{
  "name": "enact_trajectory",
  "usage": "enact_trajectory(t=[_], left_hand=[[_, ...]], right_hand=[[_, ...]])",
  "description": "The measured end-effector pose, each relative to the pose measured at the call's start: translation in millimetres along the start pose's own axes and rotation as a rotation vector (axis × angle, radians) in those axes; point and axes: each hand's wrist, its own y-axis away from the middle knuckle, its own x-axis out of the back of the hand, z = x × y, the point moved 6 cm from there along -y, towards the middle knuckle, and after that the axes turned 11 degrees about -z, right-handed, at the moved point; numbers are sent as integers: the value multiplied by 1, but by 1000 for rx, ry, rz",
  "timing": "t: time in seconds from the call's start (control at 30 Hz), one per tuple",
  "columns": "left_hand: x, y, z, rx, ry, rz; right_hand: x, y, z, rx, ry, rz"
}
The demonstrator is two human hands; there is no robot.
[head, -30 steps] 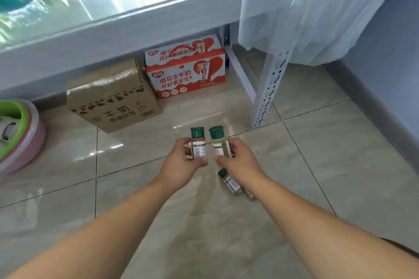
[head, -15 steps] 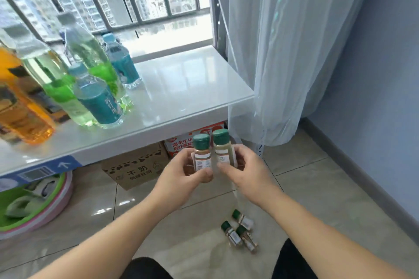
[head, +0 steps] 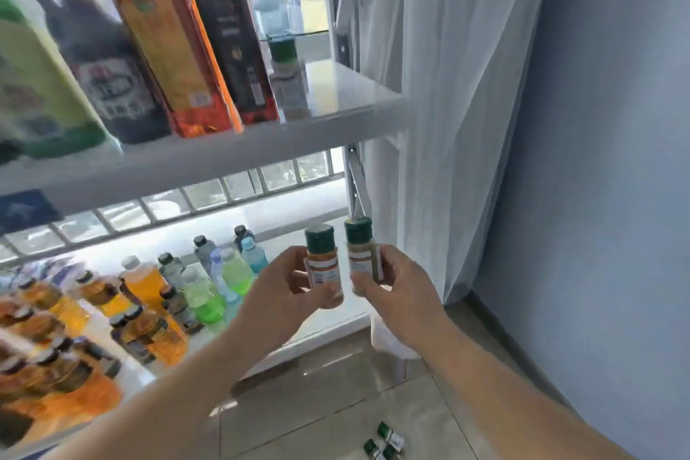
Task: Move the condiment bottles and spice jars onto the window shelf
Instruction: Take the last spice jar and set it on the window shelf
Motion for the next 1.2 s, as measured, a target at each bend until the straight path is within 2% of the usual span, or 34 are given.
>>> enact_trajectory(t=[0.23, 0.43, 0.57, 0.73, 1.07, 1.2], left_hand=[[82, 20, 124, -22, -63, -35], [136, 29, 191, -65, -116, -78], [157, 29, 217, -110, -219, -95], [176, 14, 252, -145, -343, -31], [195, -92, 341, -174, -503, 39], [203, -139, 361, -129, -570, 74]], right_hand=[[43, 5, -146, 74, -12, 56], [54, 2, -209, 88, -17, 111], [56, -1, -226, 101, -33, 150], [66, -10, -234, 101, -57, 173], [137, -84, -243, 189, -29, 141], [161, -120, -234, 188, -55, 97]])
